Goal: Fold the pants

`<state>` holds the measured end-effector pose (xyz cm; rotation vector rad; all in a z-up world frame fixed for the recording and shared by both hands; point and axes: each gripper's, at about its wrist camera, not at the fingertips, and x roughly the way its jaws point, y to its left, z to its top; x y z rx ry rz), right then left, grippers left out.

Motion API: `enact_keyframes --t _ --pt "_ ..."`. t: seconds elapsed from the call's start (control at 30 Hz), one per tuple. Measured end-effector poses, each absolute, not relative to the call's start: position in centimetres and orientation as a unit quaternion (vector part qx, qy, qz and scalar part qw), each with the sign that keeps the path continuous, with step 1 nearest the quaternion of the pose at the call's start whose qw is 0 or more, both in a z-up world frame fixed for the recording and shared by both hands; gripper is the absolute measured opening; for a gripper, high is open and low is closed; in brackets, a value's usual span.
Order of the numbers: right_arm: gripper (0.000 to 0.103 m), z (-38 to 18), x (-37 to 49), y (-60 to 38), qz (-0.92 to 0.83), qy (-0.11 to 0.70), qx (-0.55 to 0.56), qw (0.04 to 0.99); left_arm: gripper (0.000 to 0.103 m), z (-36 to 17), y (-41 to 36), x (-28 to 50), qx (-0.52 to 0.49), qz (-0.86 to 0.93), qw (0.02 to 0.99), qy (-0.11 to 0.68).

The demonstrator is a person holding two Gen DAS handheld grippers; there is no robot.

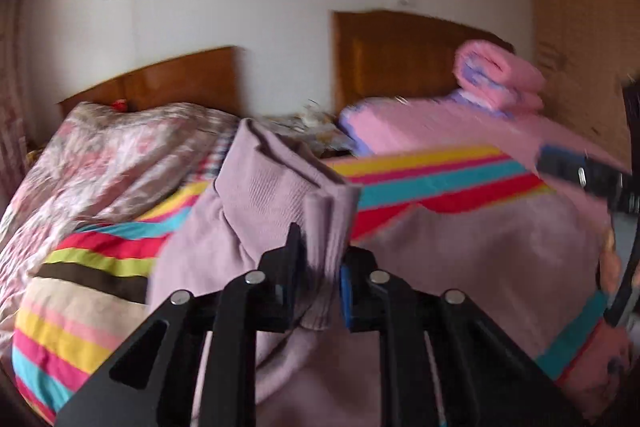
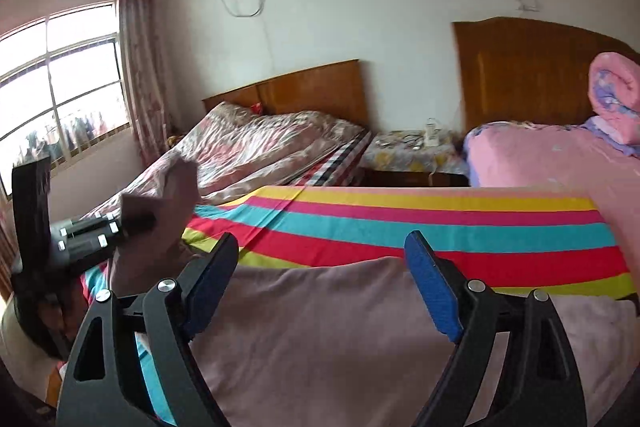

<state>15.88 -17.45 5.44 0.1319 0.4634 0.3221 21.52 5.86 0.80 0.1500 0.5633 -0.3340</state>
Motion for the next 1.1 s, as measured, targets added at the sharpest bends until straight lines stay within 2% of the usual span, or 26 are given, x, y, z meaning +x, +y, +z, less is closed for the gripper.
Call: enact_keyframes --t 0.03,0.07,0.1,0.17,0.23,0.27,0.3,0.37,0.47,0.57,0.7,0.87,0.97,1.07,1.1 --pt "0.084 5.2 15.4 -18.7 0.144 0.233 0.068 0.959 0.030 -1.3 3.0 21.3 0.090 -0.202 0.929 0.298" --pt "0.084 4.8 15.0 -19.8 0.132 0.238 0.074 0.959 0.047 -3.3 0.4 20.9 0.107 -0.240 0.911 0.317" --pt "0.084 4.3 14.7 -20.7 0.123 0.246 0.081 0.958 0.059 -5.1 -1.5 20.5 0.127 -0.268 0.896 0.330" --pt "0.084 2.9 14.2 -22.0 0.120 0.269 0.099 0.950 0.059 -7.0 -3.4 19.6 0.150 -0.291 0.881 0.341" --pt "0.084 1.3 13.9 -22.2 0.132 0.292 0.114 0.940 0.059 -6.4 -2.0 18.9 0.124 -0.310 0.882 0.331" --pt "0.084 0.3 13.8 -21.9 0.145 0.306 0.125 0.932 0.064 -5.6 -0.6 18.5 0.109 -0.306 0.890 0.321" --pt "0.084 -0.7 13.7 -21.5 0.162 0.320 0.140 0.923 0.075 -4.5 1.8 18.2 0.085 -0.289 0.903 0.306" --pt "0.084 -2.6 13.8 -20.2 0.200 0.349 0.169 0.900 0.091 -3.0 6.8 17.8 0.030 -0.238 0.929 0.283" --pt "0.080 -4.9 14.8 -16.4 0.266 0.381 0.199 0.863 0.092 -2.1 13.9 16.7 -0.047 -0.133 0.949 0.281" --pt "0.075 -6.9 16.5 -12.6 0.305 0.435 0.213 0.820 0.093 -3.1 19.4 15.4 -0.082 -0.052 0.951 0.295" --pt "0.069 -9.5 18.3 -9.3 0.291 0.500 0.193 0.793 0.093 -6.1 21.3 14.4 -0.059 -0.016 0.938 0.341" --pt "0.066 -9.5 19.4 -7.0 0.284 0.525 0.178 0.782 0.093 -8.3 20.4 14.5 -0.020 -0.038 0.930 0.364" --pt "0.057 -9.9 20.1 -6.3 0.288 0.526 0.202 0.774 0.093 -9.1 20.3 14.9 -0.020 -0.051 0.929 0.366" --pt "0.040 -10.8 21.2 -7.5 0.267 0.531 0.246 0.766 0.093 -9.6 20.5 15.0 -0.020 -0.057 0.927 0.371" --pt "0.030 -11.2 21.4 -8.0 0.263 0.530 0.260 0.763 0.093 -9.8 20.7 15.0 -0.019 -0.058 0.925 0.375"
